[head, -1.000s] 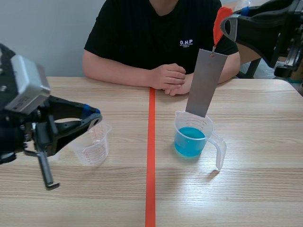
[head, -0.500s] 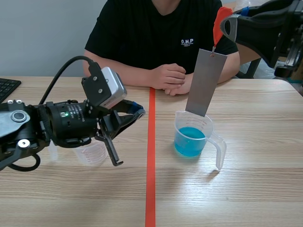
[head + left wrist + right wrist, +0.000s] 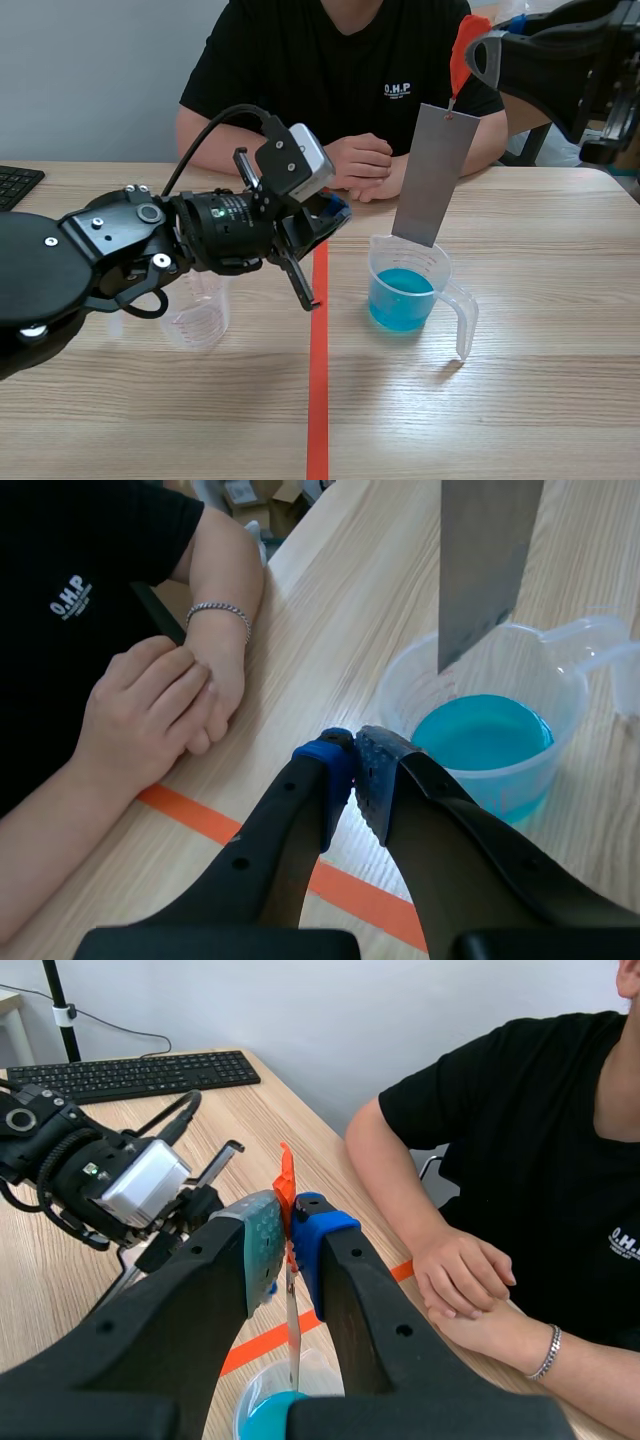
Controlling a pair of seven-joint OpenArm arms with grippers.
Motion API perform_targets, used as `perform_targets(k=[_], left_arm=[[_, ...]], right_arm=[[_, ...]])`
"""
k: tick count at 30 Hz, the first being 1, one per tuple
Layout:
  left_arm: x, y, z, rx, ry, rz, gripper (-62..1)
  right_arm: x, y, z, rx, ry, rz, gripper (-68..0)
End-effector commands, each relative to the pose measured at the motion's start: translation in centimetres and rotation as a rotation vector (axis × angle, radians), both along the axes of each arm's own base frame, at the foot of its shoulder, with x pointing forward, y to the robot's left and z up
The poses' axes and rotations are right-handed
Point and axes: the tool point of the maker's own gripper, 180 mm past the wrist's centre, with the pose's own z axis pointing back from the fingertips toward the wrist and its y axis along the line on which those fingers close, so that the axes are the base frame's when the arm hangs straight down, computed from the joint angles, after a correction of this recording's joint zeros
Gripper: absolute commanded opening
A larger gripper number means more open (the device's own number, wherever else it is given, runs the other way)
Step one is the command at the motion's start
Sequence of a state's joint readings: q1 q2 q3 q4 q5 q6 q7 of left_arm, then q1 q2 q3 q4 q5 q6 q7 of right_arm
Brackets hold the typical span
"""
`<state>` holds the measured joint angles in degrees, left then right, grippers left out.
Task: Do the redox reaction experiment.
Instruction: 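Raise the plate and point at it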
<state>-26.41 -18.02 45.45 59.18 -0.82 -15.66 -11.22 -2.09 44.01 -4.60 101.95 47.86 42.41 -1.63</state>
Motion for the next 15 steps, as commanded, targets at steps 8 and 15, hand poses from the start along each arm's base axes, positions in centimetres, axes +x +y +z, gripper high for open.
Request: perform_targets(k=[8, 15], left_arm=[[-0.5, -2.9, 0.7, -0.034, -0.012, -0.07, -56.2], [-0.5, -3.2, 0.8, -0.039, -0.013, -0.075, -56.2]], right_arm=[[-0.1, 0.1, 1.5, 0.012, -0.041, 0.016, -66.0], [-0.1, 0.1, 1.5, 0.012, -0.041, 0.016, -66.0]])
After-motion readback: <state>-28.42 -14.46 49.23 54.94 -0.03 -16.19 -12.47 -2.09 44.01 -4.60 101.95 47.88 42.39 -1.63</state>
